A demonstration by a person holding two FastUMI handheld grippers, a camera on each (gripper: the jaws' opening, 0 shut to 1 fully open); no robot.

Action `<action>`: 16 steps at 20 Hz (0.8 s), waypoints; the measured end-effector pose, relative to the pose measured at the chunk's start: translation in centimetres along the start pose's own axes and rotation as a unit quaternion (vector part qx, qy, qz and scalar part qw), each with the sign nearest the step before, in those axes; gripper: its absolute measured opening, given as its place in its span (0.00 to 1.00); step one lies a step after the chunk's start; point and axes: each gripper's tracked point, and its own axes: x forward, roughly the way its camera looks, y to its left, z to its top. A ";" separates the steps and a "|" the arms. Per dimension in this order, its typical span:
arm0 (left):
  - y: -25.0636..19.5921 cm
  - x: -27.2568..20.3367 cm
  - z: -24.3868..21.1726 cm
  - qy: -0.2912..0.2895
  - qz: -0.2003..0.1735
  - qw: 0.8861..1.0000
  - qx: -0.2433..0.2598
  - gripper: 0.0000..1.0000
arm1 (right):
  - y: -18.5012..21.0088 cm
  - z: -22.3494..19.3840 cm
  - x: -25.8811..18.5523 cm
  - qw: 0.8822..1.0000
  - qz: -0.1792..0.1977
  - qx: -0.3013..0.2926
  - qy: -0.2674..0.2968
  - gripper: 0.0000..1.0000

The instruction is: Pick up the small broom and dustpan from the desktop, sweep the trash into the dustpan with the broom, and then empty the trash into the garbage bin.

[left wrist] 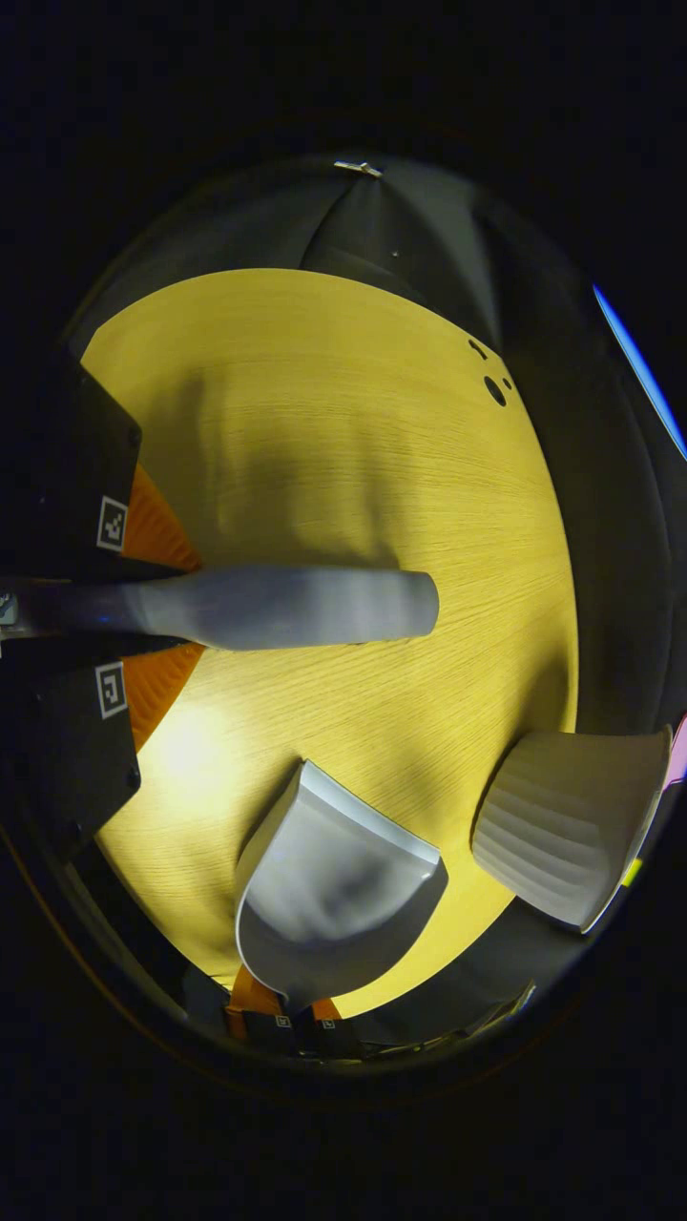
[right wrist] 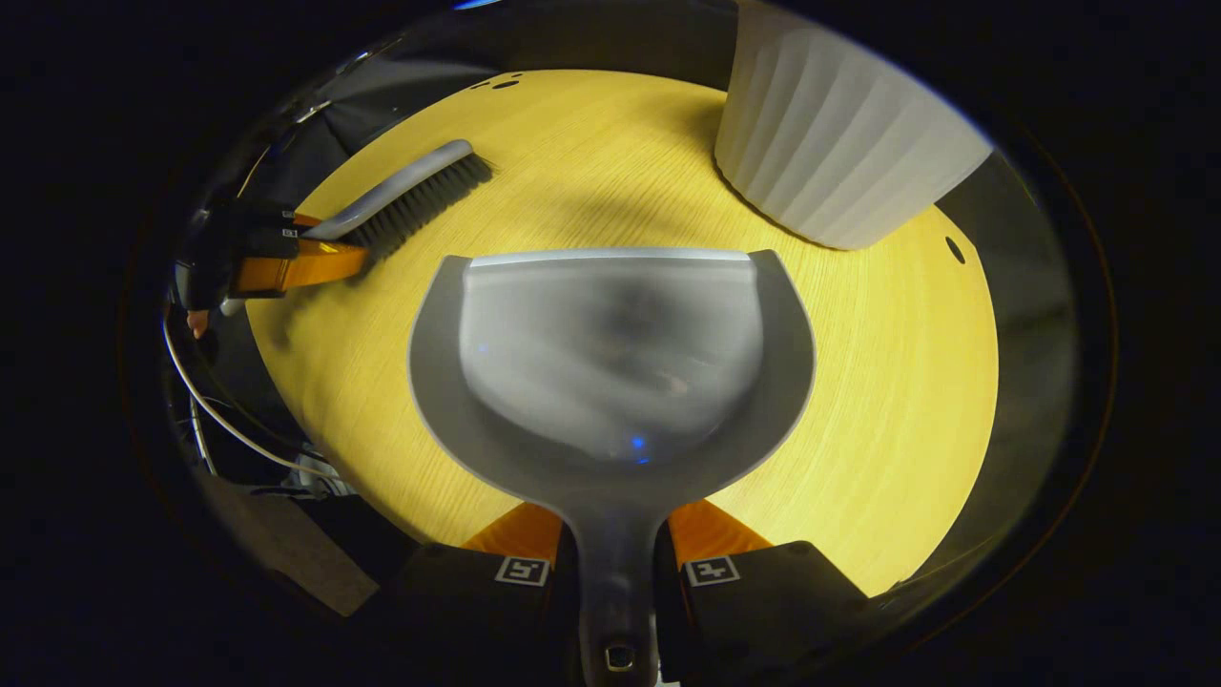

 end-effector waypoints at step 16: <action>-0.6 -2.7 -0.3 -0.011 -0.010 0.999 0.035 0.78 | 0.4 0.1 -5.8 0.999 0.010 0.031 -0.043 0.56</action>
